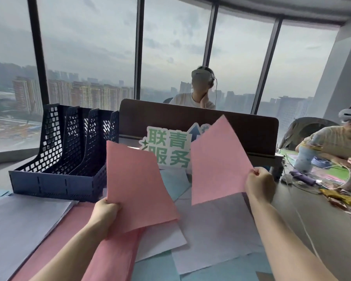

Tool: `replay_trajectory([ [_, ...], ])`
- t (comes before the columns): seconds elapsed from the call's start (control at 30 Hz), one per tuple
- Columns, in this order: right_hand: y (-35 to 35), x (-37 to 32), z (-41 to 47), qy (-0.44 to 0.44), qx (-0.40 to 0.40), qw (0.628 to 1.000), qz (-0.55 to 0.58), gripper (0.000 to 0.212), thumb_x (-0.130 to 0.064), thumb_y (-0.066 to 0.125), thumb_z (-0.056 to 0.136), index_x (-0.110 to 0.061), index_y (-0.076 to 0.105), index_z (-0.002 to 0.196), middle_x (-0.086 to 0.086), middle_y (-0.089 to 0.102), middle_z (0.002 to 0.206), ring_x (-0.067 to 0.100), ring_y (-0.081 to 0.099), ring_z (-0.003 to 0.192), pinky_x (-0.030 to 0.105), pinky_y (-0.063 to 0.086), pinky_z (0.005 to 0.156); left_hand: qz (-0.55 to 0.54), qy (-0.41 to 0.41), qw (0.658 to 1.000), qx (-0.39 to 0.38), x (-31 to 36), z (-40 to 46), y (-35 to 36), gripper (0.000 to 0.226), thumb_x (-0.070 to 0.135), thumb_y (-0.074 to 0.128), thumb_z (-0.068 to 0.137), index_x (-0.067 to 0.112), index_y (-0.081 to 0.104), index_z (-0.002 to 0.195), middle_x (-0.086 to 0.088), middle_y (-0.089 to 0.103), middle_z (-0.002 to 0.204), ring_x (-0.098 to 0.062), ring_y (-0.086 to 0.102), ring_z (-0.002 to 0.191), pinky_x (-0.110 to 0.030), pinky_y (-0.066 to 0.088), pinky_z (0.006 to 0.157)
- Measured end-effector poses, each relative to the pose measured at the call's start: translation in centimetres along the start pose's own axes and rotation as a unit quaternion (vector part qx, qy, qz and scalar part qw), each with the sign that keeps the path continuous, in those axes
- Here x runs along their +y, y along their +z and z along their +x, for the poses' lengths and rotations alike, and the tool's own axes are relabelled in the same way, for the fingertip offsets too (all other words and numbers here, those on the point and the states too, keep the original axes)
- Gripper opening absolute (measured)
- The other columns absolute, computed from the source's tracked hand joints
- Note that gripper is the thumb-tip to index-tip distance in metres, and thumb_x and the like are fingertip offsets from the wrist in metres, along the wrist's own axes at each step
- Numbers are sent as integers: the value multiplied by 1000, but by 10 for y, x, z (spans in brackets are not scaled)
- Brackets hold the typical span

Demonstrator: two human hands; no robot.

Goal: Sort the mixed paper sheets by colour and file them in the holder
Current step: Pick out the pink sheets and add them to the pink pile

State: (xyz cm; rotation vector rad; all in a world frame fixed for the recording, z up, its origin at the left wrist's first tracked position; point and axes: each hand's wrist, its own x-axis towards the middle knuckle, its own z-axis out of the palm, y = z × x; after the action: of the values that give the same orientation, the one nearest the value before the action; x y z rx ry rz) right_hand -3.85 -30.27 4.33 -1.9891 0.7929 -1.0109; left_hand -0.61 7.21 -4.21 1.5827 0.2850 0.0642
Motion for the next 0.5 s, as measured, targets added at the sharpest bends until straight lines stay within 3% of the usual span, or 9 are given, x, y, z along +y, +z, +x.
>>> replay_trajectory([
  [0.1,5,-6,-7,5,-5,998,60,25,-16,49,95,-7,70,105,21,69,106,40,60,101,36,45,81,2,-11,999,-30,-1,0,3,25,-10,51,87,8,66,96,-18,71,85,-32,66,75,-42,56,76],
  [0.17,17,-8,-16,7,-39,996,82,23,-17,51,94,-9,72,100,19,70,99,40,63,96,38,50,80,9,-8,999,-46,0,-1,4,27,-8,50,87,10,67,97,-17,73,87,-31,66,78,-45,55,81],
  [0.23,33,-8,-32,19,-87,991,101,21,-20,53,93,-12,72,94,14,70,90,37,64,89,42,54,79,-4,-2,998,-62,1,-3,6,25,-6,50,90,11,68,96,-13,74,84,-29,67,75,-40,56,75],
  [0.33,56,-6,-62,32,-146,981,120,16,-18,54,94,-12,69,89,7,65,86,30,59,85,35,47,75,-51,-1,995,-82,4,-9,13,18,5,49,97,10,66,97,-13,69,85,-24,62,68,-29,51,63],
  [0.43,75,-2,-89,40,-199,971,130,17,-17,52,97,-11,61,84,5,62,82,24,55,78,31,40,65,-126,-6,986,-106,9,-16,20,21,28,52,101,14,66,102,-11,73,92,-26,66,75,-34,57,66],
  [0.5,83,-2,-99,46,-240,961,126,18,-17,50,98,-12,55,82,4,59,79,23,53,75,29,39,61,-166,-6,978,-128,11,-19,23,20,31,56,98,14,67,103,-12,75,94,-27,69,77,-37,61,65],
])
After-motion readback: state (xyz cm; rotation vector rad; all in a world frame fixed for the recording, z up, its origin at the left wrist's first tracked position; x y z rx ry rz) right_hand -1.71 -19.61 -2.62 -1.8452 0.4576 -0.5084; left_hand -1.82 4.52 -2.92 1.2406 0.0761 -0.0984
